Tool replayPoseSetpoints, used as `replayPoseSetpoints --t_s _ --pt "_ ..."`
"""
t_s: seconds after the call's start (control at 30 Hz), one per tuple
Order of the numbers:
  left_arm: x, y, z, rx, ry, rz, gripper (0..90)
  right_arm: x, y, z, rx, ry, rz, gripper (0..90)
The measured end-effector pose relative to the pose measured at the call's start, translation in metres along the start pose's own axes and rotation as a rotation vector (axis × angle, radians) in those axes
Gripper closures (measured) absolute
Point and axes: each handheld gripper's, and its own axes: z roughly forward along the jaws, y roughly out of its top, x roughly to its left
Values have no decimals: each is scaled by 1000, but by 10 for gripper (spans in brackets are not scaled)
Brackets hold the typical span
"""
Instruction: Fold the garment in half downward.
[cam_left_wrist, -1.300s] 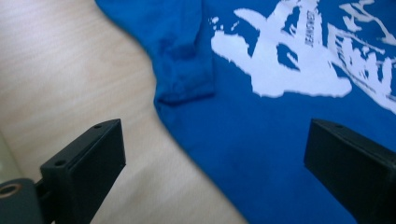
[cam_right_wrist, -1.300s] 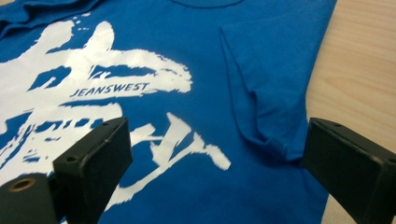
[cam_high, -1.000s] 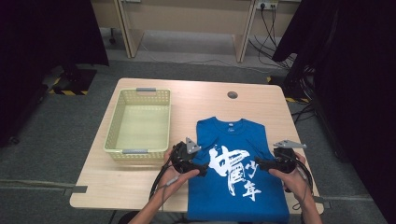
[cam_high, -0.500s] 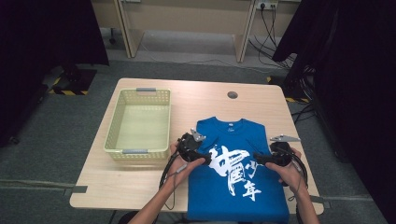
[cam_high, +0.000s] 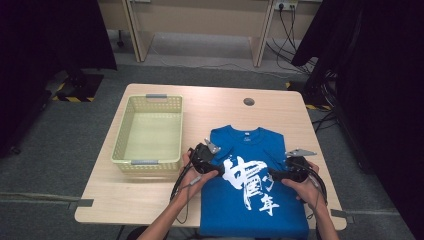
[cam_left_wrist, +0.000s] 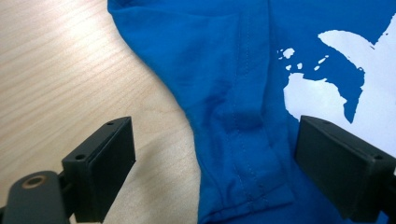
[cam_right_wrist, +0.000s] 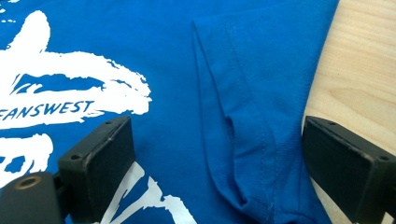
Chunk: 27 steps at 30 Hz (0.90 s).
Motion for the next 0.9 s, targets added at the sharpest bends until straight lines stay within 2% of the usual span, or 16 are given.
replayPoseSetpoints --t_s 0.13,0.4,0.47,0.5,0.6,0.77,0.9 --pt "-1 -3 -2 -11 5 4 119 4 -5 -4 4 5 -9 112" --pt "-3 -6 -9 8 -2 26 131 10 -8 -8 16 13 -18 110" --pt "0 -1 -11 -40 29 0 154 9 -7 -9 21 23 -29 106" --pt "1 1 -11 -44 37 -3 161 7 -6 -10 18 27 -22 106" --pt "3 8 -4 -24 25 -14 163 0 -2 -15 -6 26 11 108" --pt "9 14 8 -11 -3 -85 168 -7 7 -15 -28 30 35 112" --pt "13 20 18 -8 9 -106 171 -11 15 -8 -33 31 39 120"
